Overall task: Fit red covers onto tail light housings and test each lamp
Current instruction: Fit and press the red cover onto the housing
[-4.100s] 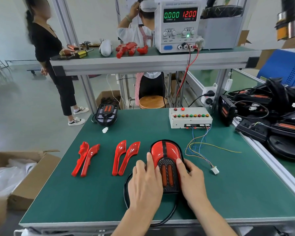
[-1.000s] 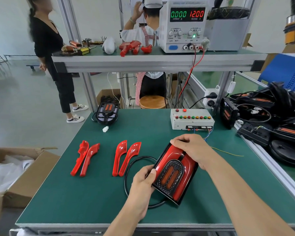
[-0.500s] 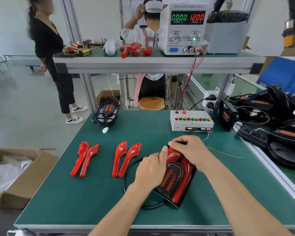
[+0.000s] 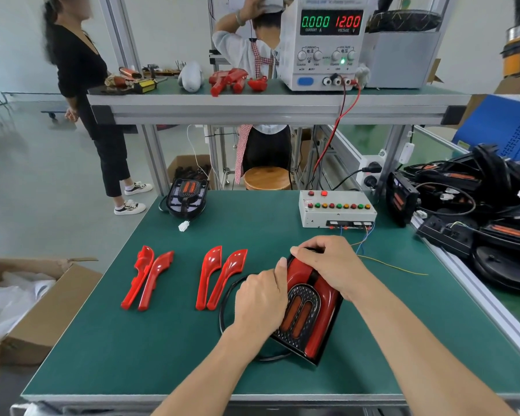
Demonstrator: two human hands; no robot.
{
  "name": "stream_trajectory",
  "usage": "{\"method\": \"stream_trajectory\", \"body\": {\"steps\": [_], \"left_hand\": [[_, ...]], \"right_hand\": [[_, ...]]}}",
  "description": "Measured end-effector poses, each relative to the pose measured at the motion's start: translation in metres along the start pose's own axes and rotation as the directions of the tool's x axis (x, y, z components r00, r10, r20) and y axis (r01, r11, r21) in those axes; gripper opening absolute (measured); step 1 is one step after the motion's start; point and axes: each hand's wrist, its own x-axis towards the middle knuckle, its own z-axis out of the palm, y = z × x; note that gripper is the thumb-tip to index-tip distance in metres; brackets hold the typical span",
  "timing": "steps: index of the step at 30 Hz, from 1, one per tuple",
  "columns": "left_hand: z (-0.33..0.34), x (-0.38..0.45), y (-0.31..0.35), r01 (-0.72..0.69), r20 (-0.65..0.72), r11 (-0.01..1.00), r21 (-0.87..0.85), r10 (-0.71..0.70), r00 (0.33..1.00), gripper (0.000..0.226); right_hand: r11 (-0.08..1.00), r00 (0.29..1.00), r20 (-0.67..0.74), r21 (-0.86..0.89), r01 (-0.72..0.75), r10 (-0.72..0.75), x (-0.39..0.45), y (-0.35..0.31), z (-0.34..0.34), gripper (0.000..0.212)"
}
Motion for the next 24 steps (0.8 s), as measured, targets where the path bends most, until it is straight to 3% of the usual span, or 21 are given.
{"method": "stream_trajectory", "body": {"steps": [3,6,10,16,24], "left_hand": [[0.000,0.000,0.002,0.008,-0.014,1.000,-0.006,-0.008,1.000,0.049],[0.003,0.002,0.000,-0.010,-0.049,1.000,0.003,0.010,0.999,0.053],[0.001,-0.003,0.000,0.011,-0.074,0.985,-0.170,-0.024,0.997,0.075],[0.004,0.000,-0.003,-0.024,-0.058,0.991,-0.130,0.017,0.998,0.084],[0.008,0.003,-0.007,-0.009,-0.024,0.982,-0.188,0.005,1.000,0.080]], "right_hand": [[0.996,0.999,-0.015,-0.088,0.031,-0.033,-0.002,0.004,-0.001,0.026],[0.998,0.994,0.108,-0.060,0.024,-0.017,-0.001,0.006,-0.010,0.026],[0.999,0.977,0.211,-0.051,0.010,0.001,0.001,0.007,-0.025,0.037],[0.969,0.959,0.272,0.204,-0.138,0.079,-0.007,0.017,-0.023,0.029],[0.887,0.935,0.284,0.347,-0.305,0.211,-0.003,0.016,-0.018,0.029]]}}
